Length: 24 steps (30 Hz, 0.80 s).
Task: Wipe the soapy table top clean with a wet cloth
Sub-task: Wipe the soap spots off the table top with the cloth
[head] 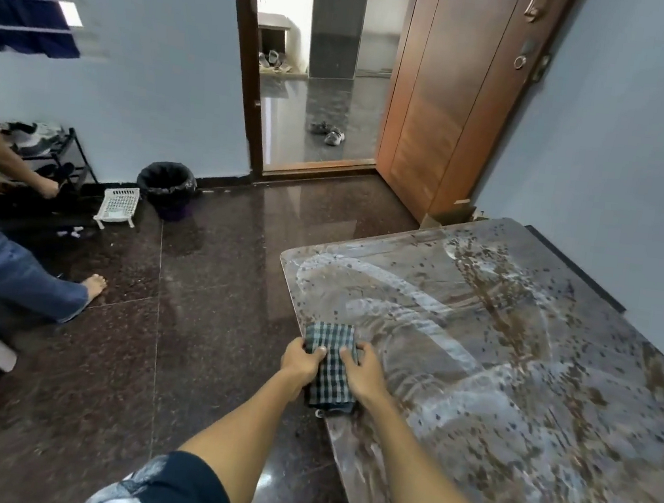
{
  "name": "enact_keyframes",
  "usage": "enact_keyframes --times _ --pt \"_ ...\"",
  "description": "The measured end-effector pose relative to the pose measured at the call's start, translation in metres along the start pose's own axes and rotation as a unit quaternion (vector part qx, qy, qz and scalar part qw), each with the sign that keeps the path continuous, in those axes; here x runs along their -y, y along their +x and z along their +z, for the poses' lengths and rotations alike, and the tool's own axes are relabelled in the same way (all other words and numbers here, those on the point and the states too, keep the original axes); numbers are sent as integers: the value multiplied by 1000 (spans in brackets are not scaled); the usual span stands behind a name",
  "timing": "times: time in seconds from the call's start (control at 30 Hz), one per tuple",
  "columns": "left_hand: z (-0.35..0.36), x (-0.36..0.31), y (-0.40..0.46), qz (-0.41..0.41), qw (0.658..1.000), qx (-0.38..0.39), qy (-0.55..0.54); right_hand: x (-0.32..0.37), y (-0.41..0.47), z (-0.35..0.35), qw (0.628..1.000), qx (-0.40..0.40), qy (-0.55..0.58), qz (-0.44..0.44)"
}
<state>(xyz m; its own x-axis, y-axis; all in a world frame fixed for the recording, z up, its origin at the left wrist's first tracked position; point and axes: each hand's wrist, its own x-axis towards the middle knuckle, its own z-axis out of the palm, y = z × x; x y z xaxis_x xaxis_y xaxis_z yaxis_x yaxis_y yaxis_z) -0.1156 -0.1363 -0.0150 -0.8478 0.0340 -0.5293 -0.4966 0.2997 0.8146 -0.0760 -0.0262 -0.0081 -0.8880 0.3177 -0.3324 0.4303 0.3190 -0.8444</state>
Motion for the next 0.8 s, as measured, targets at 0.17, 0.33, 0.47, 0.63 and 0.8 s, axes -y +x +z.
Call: enact_keyframes --times 0.17,0.33,0.47,0.63,0.8 --pt "-11 -25 57 -6 998 -30 50 21 56 13 993 5 -111 -35" --pt "-22 -33 91 16 984 -88 154 28 88 35 963 -29 -253 -87" --pt "-31 -46 120 66 964 -121 229 36 112 54 915 -76 -377 -119" --pt "-44 -75 173 113 945 -102 289 69 166 64 897 -71 -434 -46" --pt "-66 -106 227 126 943 -87 295 101 232 72 855 -64 -513 -42"
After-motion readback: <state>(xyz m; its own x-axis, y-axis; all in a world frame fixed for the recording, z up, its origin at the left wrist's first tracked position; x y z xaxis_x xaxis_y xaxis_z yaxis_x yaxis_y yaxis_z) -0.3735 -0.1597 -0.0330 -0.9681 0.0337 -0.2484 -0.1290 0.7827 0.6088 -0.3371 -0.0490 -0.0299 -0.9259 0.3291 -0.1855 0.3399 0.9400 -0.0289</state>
